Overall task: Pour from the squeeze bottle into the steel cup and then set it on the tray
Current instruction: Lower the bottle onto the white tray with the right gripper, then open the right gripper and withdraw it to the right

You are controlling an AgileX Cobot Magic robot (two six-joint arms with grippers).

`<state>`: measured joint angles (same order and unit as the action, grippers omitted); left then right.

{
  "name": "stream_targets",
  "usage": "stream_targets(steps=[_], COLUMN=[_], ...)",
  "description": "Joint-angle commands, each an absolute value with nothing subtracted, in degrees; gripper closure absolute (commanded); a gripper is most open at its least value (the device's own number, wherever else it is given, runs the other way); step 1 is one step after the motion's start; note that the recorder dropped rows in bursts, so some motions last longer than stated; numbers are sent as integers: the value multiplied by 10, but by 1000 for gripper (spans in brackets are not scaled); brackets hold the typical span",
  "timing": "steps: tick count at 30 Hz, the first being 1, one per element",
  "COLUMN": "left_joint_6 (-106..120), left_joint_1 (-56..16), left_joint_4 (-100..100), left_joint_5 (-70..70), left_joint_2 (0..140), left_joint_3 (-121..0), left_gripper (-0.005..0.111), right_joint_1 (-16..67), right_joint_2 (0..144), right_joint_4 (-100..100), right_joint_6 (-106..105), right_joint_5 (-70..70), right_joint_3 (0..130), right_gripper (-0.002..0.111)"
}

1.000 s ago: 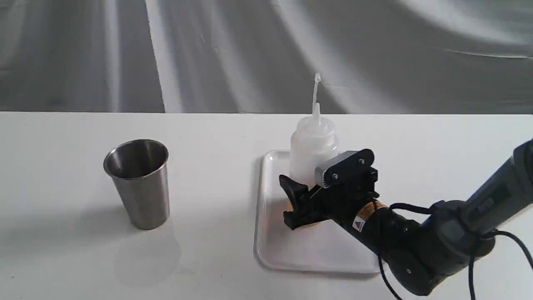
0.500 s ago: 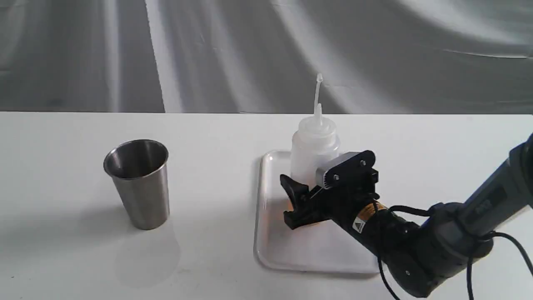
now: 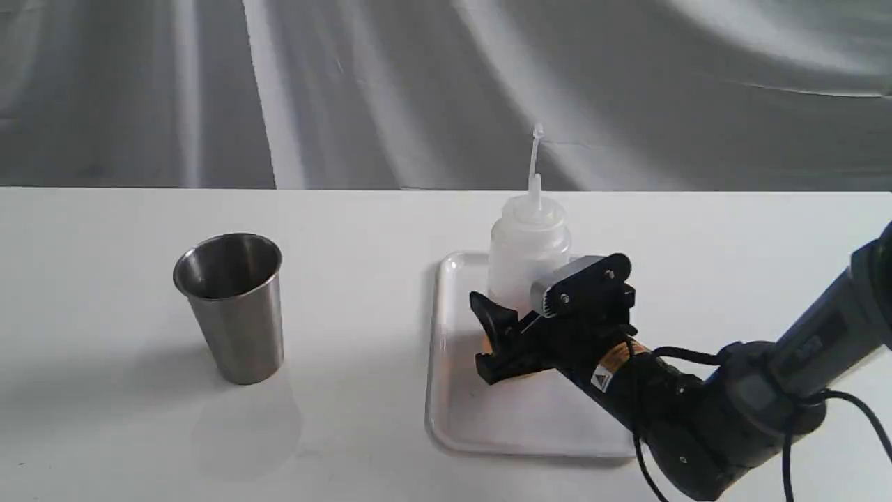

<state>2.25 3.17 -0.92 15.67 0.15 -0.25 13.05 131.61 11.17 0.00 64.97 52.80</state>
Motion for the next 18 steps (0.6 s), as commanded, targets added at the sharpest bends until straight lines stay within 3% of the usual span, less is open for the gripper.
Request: stream_targets(steps=[1, 6, 9, 11, 18], left_joint_6=[20, 20, 20, 20, 21], left_joint_1=[27, 27, 27, 27, 27], left_joint_4=[-10, -10, -10, -10, -10], left_joint_5=[152, 152, 152, 152, 152], left_joint_2=[0, 0, 0, 0, 0], left_joint_3=[0, 0, 0, 0, 0], left_gripper=[107, 107, 107, 107, 107], right_joint_1=[126, 126, 126, 126, 126], right_joint_2=[1316, 1316, 1316, 1316, 1316], right_joint_4=[109, 109, 109, 109, 109], right_joint_6=[5, 18, 30, 31, 31], right_joint_5=[653, 653, 653, 653, 653], right_joint_3=[522, 518, 518, 518, 518], right_gripper=[74, 30, 10, 3, 3])
